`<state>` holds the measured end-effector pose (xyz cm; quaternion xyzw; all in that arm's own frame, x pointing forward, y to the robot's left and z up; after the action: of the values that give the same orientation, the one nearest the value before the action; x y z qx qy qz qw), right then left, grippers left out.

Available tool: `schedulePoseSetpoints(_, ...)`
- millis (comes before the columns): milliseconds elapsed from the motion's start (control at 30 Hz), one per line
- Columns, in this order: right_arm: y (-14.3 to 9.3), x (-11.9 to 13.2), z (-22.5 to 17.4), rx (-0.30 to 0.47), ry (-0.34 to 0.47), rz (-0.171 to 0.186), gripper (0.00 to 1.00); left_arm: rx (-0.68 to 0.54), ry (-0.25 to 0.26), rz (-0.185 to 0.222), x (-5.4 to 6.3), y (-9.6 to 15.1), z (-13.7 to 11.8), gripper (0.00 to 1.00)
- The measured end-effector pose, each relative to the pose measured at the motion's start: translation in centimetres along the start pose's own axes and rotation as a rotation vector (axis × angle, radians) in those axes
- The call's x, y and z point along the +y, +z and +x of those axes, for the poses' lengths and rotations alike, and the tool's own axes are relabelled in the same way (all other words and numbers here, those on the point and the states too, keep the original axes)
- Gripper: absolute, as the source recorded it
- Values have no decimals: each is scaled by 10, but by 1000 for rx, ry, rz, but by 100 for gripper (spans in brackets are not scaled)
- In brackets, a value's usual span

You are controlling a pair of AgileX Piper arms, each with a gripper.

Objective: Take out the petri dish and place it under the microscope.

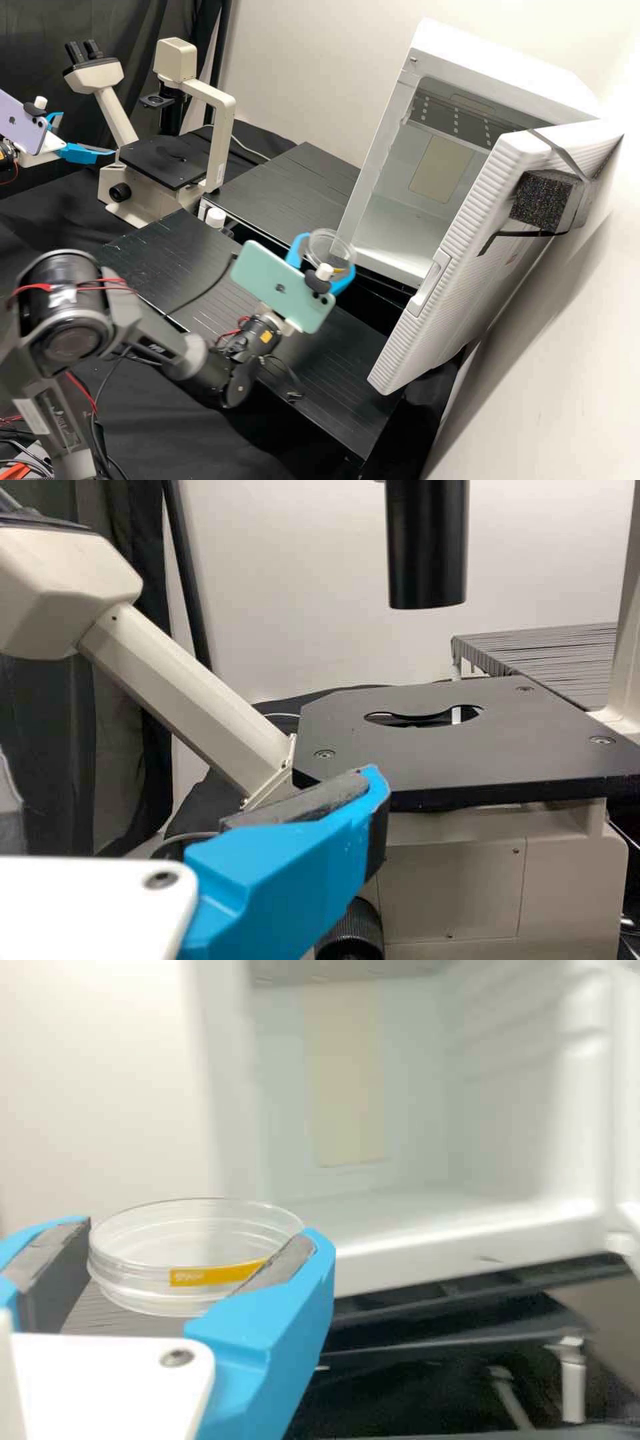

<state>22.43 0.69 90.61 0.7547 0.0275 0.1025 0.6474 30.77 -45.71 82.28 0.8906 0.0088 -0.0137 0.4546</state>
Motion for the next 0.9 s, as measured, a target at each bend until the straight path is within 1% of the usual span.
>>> schedulePoseSetpoints(233, -39, -49, -8, 164, -159, -50, 0, 0, 0, 0, 0, 0, 0, 100)
schedulePoseSetpoints(300, -49, -63, -7, 212, -202, -58, 0, 0, 0, 0, 0, 0, 0, 100)
schedulePoseSetpoints(400, -62, -85, -4, 273, -251, -56, 0, 0, 0, 0, 0, 0, 0, 100)
schedulePoseSetpoints(467, -68, -97, -1, 300, -277, -59, 0, 0, 0, 0, 0, 0, 0, 100)
schedulePoseSetpoints(567, -79, -115, 7, 324, -294, -52, 0, 0, 0, 0, 0, 0, 0, 100)
schedulePoseSetpoints(633, -91, -126, 13, 343, -306, -65, 0, 0, 0, 0, 0, 0, 0, 100)
schedulePoseSetpoints(667, -94, -129, 17, 343, -304, -63, 0, 0, 0, 0, 0, 0, 0, 100)
schedulePoseSetpoints(733, -106, -138, 24, 357, -308, -70, 0, 0, 0, 0, 0, 0, 0, 100)
schedulePoseSetpoints(900, -126, -157, 42, 361, -314, -81, 0, 0, 0, 0, 0, 0, 0, 100)
